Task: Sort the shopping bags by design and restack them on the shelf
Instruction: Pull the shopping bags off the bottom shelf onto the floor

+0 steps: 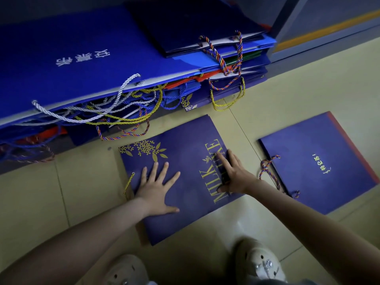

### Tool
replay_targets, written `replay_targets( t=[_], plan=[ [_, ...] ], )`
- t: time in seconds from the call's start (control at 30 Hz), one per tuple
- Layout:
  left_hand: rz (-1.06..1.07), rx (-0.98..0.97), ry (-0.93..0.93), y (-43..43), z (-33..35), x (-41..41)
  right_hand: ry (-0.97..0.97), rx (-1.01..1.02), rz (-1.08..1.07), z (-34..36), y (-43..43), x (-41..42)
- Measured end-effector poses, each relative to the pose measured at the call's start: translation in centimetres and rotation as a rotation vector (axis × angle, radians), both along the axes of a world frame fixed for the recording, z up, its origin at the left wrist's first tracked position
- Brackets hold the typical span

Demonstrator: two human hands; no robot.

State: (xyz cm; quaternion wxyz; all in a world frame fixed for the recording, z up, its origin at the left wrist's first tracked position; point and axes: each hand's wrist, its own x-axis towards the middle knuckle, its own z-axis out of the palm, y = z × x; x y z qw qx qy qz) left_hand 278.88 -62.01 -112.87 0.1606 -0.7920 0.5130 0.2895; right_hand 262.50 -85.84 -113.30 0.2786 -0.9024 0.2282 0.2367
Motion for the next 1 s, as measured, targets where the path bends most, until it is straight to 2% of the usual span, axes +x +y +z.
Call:
replay_targets(
  t=[0.07, 0.13, 0.2, 0.3, 0.37, 0.53, 0.6, 0.67, 0.73, 0.83, 0.9, 0.93, 1.0],
  plan=[
    [-0.049, -0.043, 0.024, 0.5, 0.5, 0.4, 0.005, -0.085, 0.063, 0.1, -0.1, -0.4],
    [-0.087, -0.131, 0.043, 1.4, 0.8, 0.2, 0.054, -0.238, 0.218, 0.3, 0.4, -0.8],
    [-0.137, -0.176, 0.035, 2.0, 1.1, -1.0, -0.004, -0.375, 0.389, 0.2, 1.2, -1.3],
    [-0.226, -0.136, 0.068, 2.1, 0.8, -3.8, -0.069, -0.398, 0.578, -0.5, 2.1, -1.6],
    [-0.307, -0.137, 0.001, 1.7, -0.1, -5.1, -0.091, -0.422, 0.655, -0.8, 2.1, -1.5],
    [-0.344, -0.057, 0.020, 0.0, 0.0, -4.8, -0.150, -0.443, 0.701, -0.7, 1.9, -1.9],
    [-0.306, -0.154, 0.034, -0.7, 1.2, -4.0, -0.215, -0.429, 0.712, 0.1, 1.4, -1.3],
    [-0.262, -0.420, -0.021, -2.2, 3.4, -2.6, -0.362, -0.413, 0.668, 2.2, 0.5, 0.8],
    [-0.206, -0.680, -0.103, -4.7, 6.7, -0.2, -0.601, -0.432, 0.513, 5.6, -0.9, 4.7],
    [-0.134, -0.901, -0.323, -9.2, 12.1, 4.7, -0.875, -0.579, 0.252, 11.7, -3.6, 11.3],
    [-0.042, -0.911, -0.435, -11.6, 14.3, 7.7, -0.870, -0.775, 0.094, 15.3, -5.4, 15.1],
    [-0.003, -0.857, -0.477, -12.4, 15.4, 8.7, -0.797, -0.820, 0.050, 16.5, -6.2, 16.6],
    [0.061, -0.699, -0.543, -13.6, 16.8, 9.5, -0.554, -0.713, 0.039, 17.4, -7.9, 18.8]
  ],
)
